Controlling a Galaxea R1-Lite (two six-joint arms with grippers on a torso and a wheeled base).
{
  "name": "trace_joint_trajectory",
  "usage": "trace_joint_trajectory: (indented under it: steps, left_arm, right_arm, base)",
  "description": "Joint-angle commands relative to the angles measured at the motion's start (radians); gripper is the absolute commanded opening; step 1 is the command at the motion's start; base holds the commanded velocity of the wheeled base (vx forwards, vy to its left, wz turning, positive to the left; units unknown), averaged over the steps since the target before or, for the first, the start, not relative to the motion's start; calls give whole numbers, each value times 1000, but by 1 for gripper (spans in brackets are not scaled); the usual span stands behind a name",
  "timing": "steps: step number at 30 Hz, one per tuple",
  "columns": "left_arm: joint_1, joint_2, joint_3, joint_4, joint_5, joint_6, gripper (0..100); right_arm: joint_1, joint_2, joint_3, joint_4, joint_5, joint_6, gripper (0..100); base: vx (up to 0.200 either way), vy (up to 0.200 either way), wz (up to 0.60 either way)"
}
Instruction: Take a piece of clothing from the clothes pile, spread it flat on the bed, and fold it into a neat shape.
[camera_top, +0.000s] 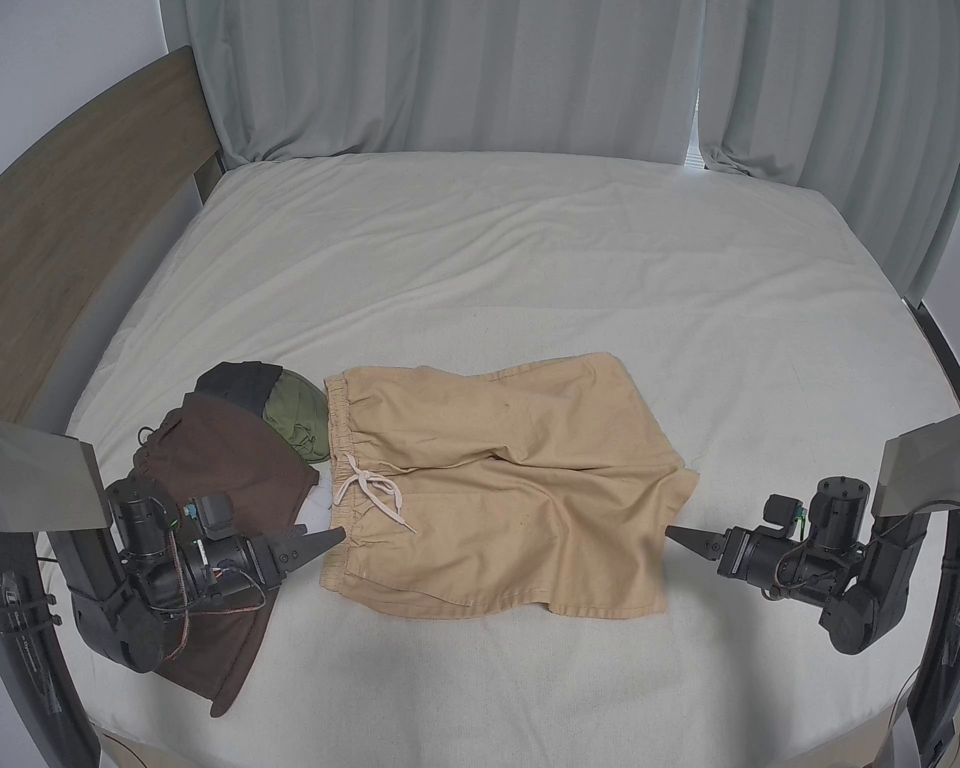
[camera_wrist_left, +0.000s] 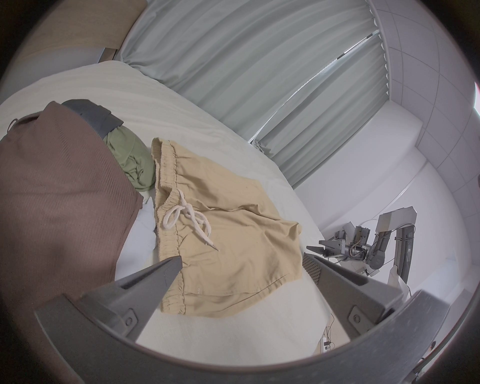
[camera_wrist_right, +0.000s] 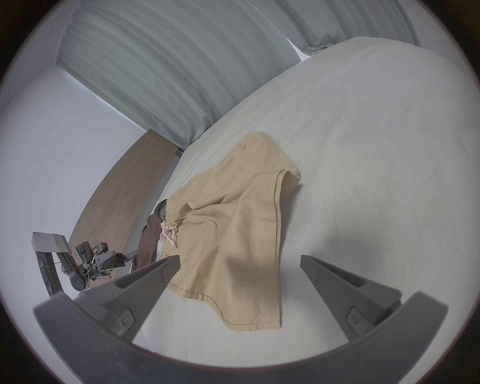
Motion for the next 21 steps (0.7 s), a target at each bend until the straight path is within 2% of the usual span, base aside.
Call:
trace_joint_trajectory:
  steps: [1, 21]
  left_arm:
    - [-2, 8, 15, 0, 0, -1, 100]
    - [24, 192, -31, -2, 17, 3, 100]
  right_arm:
    - [4, -1, -1, 0, 0, 0, 100]
    - [3, 7, -8, 0, 4, 2, 100]
  base:
    - [0, 0, 0]
    - [0, 0, 0]
